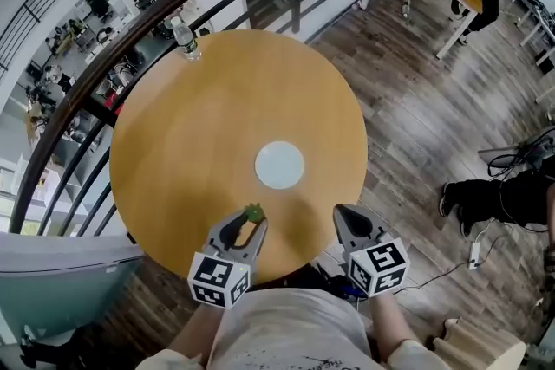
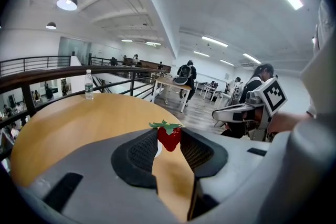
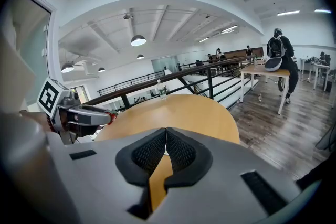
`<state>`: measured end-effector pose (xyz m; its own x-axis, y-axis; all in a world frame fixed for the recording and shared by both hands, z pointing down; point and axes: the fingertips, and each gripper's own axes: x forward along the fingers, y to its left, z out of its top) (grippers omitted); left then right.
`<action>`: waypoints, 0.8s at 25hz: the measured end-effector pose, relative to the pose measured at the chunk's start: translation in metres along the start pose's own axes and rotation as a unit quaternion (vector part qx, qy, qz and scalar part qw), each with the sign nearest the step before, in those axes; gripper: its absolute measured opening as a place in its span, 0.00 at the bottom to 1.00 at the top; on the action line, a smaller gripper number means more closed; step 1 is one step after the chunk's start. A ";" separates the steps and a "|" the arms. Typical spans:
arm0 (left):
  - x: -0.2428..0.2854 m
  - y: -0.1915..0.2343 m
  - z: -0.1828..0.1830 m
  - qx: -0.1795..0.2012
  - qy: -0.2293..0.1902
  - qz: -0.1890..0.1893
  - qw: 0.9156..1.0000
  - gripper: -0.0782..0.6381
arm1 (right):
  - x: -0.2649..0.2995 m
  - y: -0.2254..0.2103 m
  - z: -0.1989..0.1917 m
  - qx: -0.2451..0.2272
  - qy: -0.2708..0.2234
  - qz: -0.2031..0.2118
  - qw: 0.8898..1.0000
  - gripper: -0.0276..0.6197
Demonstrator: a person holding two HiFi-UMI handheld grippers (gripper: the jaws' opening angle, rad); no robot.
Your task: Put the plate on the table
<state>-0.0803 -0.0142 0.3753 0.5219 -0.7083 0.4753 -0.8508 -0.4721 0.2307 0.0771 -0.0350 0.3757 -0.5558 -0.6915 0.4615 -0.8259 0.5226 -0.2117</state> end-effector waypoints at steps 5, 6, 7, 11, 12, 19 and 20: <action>0.016 0.016 0.002 0.006 0.010 -0.007 1.000 0.32 | 0.016 -0.002 0.002 0.001 0.005 -0.008 1.000 0.08; 0.019 0.020 0.003 0.008 0.012 -0.008 1.000 0.32 | 0.020 -0.003 0.002 0.001 0.006 -0.009 1.000 0.08; 0.023 0.023 0.004 0.011 0.013 -0.009 1.000 0.32 | 0.024 -0.004 0.002 0.001 0.007 -0.009 1.000 0.08; 0.046 0.033 0.004 0.016 0.022 -0.010 1.000 0.32 | 0.039 -0.010 0.001 0.003 0.013 -0.006 1.000 0.08; 0.050 0.035 0.002 0.016 0.025 -0.011 0.999 0.32 | 0.042 -0.011 0.000 0.003 0.014 -0.004 1.000 0.08; 0.080 0.047 -0.009 0.017 0.041 -0.017 0.999 0.32 | 0.062 -0.025 -0.003 0.011 0.013 -0.009 1.000 0.08; 0.085 0.048 -0.011 0.016 0.044 -0.018 0.999 0.32 | 0.065 -0.029 -0.003 0.012 0.015 -0.011 1.000 0.08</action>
<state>-0.0777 -0.0917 0.4358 0.5434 -0.6428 0.5400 -0.8286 -0.5141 0.2218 0.0654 -0.0929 0.4145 -0.5350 -0.6874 0.4912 -0.8400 0.4949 -0.2224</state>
